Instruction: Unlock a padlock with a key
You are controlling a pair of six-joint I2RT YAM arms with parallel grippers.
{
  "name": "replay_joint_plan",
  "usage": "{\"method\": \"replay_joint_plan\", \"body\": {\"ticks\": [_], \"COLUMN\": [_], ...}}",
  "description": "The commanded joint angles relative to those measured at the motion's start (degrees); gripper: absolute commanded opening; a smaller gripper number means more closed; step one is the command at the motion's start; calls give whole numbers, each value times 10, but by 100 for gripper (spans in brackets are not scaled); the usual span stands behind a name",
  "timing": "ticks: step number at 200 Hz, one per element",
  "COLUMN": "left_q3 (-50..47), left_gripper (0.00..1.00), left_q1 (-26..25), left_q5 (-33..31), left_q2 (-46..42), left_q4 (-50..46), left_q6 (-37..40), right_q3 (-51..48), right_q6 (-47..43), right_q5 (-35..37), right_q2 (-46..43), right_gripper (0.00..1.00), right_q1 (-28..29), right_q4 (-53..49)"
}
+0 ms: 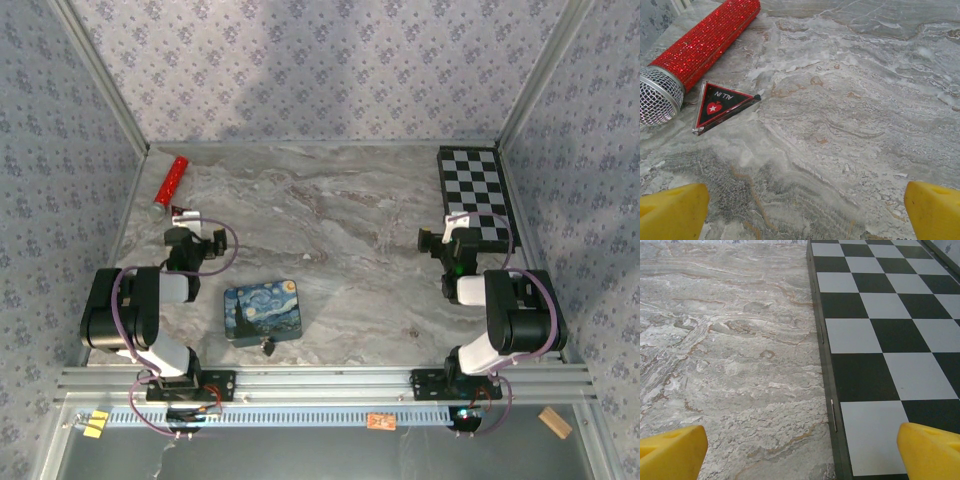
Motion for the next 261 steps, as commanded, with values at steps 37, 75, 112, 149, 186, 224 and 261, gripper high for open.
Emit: {"method": "replay_joint_plan", "body": {"ticks": [37, 75, 112, 149, 186, 224, 261], "left_q3": [63, 157, 256, 236, 239, 235, 231], "left_gripper": [100, 100, 100, 100, 100, 100, 100], "left_q1": [-45, -54, -51, -40, -132, -310, -414], "left_q5": [-36, -118, -120, 64, 116, 63, 12], "left_q2": [-217, -327, -374, -418, -404, -368, -339], "left_q4": [-224, -472, -761, -823, -866, -836, -786], "left_q6": [-19, -225, -355, -354, -368, -425, -446], "right_q3": [32, 61, 112, 153, 193, 237, 234], "right_q6": [-22, 46, 207, 319, 287, 330, 426], "right_q5": [-23, -86, -86, -97, -201, -109, -23], "right_q2": [-187, -347, -475, -537, -500, -445, -433], "right_gripper": [99, 99, 99, 99, 99, 95, 89], "right_q1": [27, 52, 54, 35, 55, 183, 306], "right_q4": [-166, -294, -460, -647, -724, -874, -987]}}
